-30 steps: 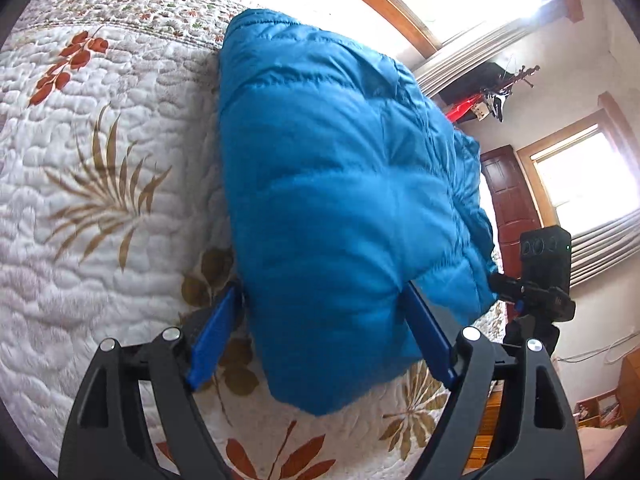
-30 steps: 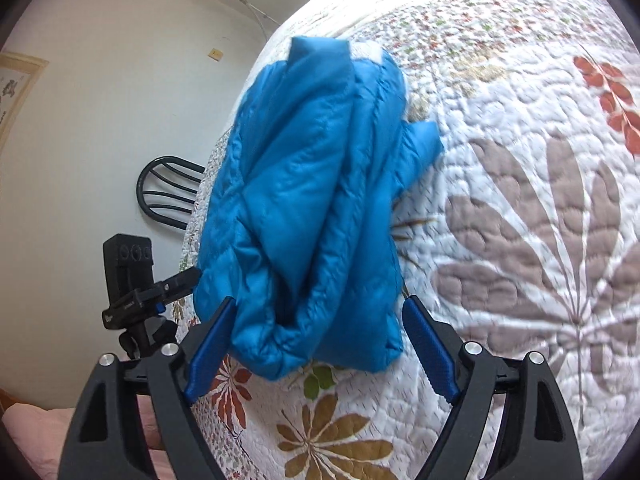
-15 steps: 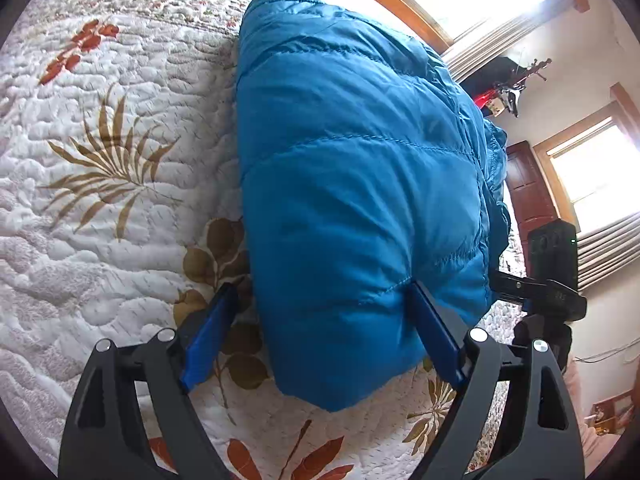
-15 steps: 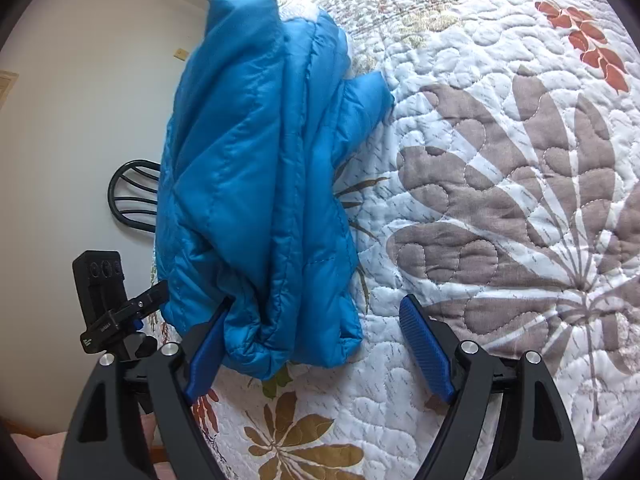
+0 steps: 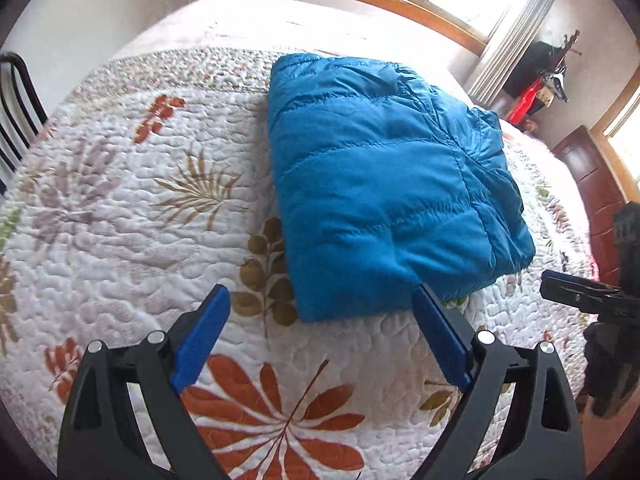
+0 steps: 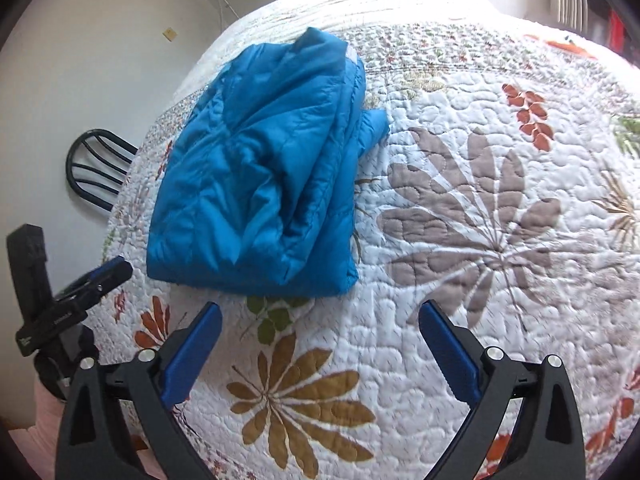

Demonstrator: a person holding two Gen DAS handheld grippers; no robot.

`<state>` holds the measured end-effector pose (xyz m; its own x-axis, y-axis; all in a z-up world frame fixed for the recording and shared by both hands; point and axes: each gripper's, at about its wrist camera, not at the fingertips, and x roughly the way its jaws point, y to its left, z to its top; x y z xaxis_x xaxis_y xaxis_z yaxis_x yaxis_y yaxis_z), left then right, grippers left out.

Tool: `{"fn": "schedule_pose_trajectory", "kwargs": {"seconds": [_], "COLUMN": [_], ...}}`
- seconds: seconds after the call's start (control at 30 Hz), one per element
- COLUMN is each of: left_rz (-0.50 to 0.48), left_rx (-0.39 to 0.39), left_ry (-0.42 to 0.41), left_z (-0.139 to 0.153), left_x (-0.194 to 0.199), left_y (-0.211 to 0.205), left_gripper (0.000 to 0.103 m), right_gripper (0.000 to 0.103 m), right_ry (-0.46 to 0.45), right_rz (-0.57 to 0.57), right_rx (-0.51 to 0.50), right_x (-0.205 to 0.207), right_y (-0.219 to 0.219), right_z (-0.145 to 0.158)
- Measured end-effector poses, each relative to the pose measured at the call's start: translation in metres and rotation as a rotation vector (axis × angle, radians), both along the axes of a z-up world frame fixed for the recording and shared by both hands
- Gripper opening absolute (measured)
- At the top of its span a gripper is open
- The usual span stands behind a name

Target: Fold large clothes

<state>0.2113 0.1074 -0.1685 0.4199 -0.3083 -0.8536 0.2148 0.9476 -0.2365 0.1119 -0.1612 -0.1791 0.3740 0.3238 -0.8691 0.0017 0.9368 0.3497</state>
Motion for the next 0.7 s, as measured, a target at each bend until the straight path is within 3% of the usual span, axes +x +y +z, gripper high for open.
{"fn": "schedule_pose_trajectory", "kwargs": {"seconds": [0.27, 0.37, 0.7], "left_rz": [0.020, 0.035, 0.091], "left_rx": [0.097, 0.082, 0.150], "left_ry": [-0.033, -0.020, -0.059], "left_z": [0.027, 0.036, 0.074], "left_x": [-0.043, -0.053, -0.091], "left_y": [-0.008, -0.006, -0.006], "left_gripper": [0.092, 0.092, 0.095], "right_gripper": [0.099, 0.099, 0.099], "right_ry": [-0.029, -0.032, -0.071], "right_rz": [0.023, 0.019, 0.014], "right_rx": [-0.121, -0.117, -0.128], "right_x": [-0.030, -0.040, -0.074], "right_y": [0.020, 0.023, 0.031], "right_z": [0.023, 0.032, 0.071]}}
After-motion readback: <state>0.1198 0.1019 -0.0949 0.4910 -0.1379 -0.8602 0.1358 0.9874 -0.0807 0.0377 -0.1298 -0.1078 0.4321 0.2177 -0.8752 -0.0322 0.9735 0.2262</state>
